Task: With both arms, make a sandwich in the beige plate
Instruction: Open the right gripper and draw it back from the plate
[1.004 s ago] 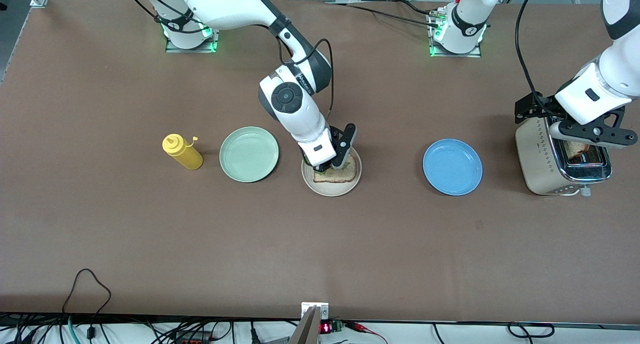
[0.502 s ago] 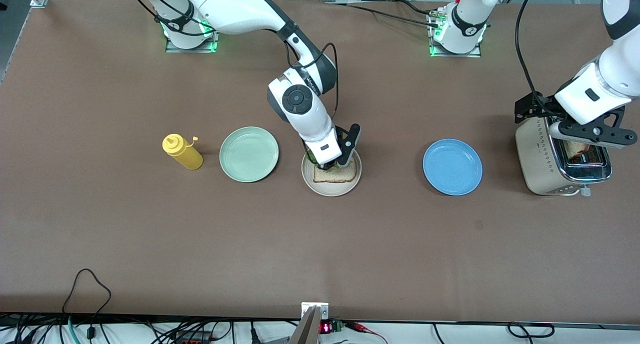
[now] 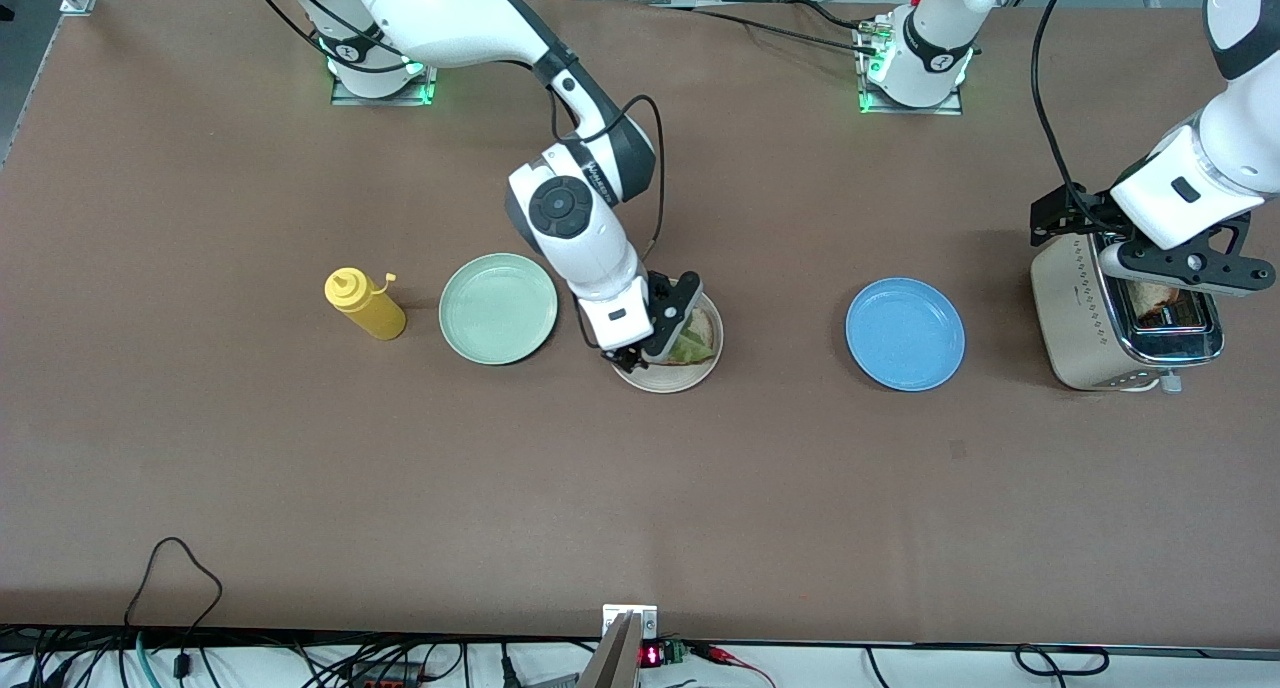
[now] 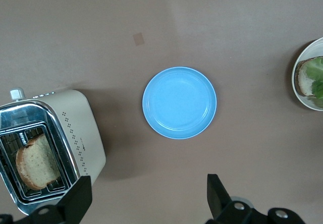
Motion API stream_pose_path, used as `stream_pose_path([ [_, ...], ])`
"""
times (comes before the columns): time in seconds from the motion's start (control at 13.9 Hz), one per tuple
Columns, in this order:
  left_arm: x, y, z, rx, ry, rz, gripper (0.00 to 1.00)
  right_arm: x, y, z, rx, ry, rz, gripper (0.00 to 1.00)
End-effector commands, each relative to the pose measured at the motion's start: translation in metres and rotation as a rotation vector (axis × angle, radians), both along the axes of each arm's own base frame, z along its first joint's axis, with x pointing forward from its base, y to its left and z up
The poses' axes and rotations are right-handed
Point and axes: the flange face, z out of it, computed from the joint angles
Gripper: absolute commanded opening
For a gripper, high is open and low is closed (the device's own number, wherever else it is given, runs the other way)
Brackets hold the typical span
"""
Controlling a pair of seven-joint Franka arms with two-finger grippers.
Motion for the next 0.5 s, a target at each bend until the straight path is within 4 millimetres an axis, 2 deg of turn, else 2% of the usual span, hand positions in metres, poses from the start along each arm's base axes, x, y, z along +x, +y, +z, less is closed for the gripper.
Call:
stream_pose_path([
  [0.0, -0.003, 0.001, 0.006, -0.003, 0.002, 0.009, 1.00, 0.004, -0.022, 0.051, 0.023, 0.093, -0.133, 1.00],
  [0.07, -0.002, 0.002, 0.006, -0.003, 0.004, 0.014, 1.00, 0.003, -0.027, 0.072, 0.044, 0.128, -0.229, 1.00],
  [0.14, -0.002, 0.002, 0.006, 0.001, 0.003, 0.038, 1.00, 0.001, -0.031, 0.085, 0.050, 0.164, -0.313, 1.00],
  [0.36, -0.004, 0.001, -0.001, 0.017, 0.037, 0.151, 1.00, -0.004, -0.046, 0.116, 0.043, 0.277, -0.556, 1.00],
  [0.43, -0.003, 0.003, -0.004, 0.020, 0.049, 0.163, 1.00, 0.000, -0.057, 0.125, 0.030, 0.287, -0.597, 1.00],
])
